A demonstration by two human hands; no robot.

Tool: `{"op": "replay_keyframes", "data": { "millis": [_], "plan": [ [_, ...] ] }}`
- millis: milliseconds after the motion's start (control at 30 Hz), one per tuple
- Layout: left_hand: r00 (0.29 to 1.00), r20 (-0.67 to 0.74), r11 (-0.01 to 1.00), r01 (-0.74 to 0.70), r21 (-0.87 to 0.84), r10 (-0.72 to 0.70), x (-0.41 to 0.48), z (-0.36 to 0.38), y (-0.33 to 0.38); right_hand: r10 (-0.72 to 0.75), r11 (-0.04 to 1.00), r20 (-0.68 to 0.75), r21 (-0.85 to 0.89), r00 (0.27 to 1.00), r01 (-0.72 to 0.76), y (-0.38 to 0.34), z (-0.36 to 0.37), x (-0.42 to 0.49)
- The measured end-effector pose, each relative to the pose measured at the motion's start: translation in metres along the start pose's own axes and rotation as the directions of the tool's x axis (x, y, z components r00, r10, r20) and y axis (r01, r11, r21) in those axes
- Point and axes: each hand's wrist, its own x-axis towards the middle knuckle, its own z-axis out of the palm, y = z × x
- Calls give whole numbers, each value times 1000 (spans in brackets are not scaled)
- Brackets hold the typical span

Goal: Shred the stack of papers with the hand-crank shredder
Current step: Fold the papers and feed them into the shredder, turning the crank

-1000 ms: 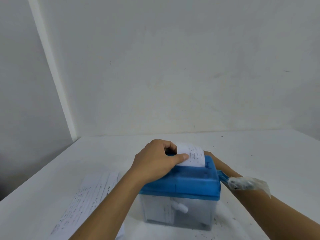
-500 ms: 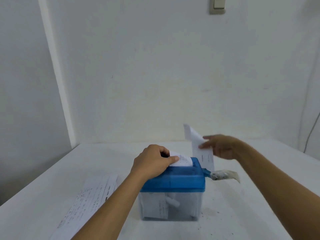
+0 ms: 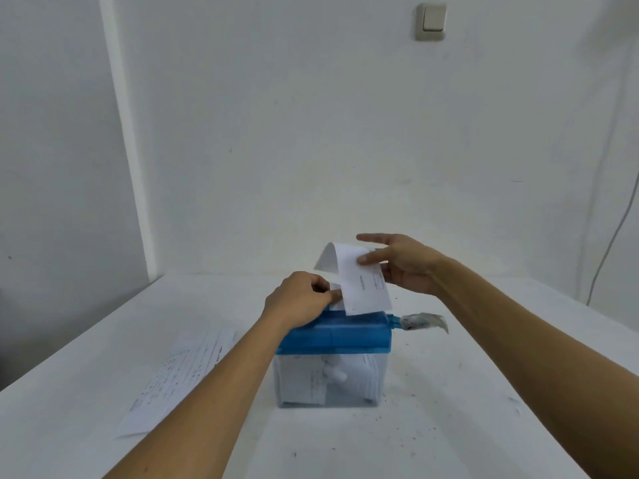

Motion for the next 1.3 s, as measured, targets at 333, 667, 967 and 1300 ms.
{"op": "replay_keyframes", "data": {
  "millis": [333, 667, 967, 1300],
  "plan": [
    [998, 54, 948, 58, -314, -43, -6, -5, 8, -193, 981, -121, 10, 974, 196, 5, 24, 9],
    [998, 52, 984, -10, -179, 20, -5, -4, 0, -250, 940, -86, -261, 964, 220, 6, 18, -4],
    [998, 52, 988, -15, -153, 23, -7, -5, 3, -325, 686, -40, -698, 945, 206, 13, 22, -14],
    [995, 75, 986, -55, -155, 67, -8, -6, -1, -400, 616, -28, -748, 916, 246, 19, 18, -19]
  ]
}}
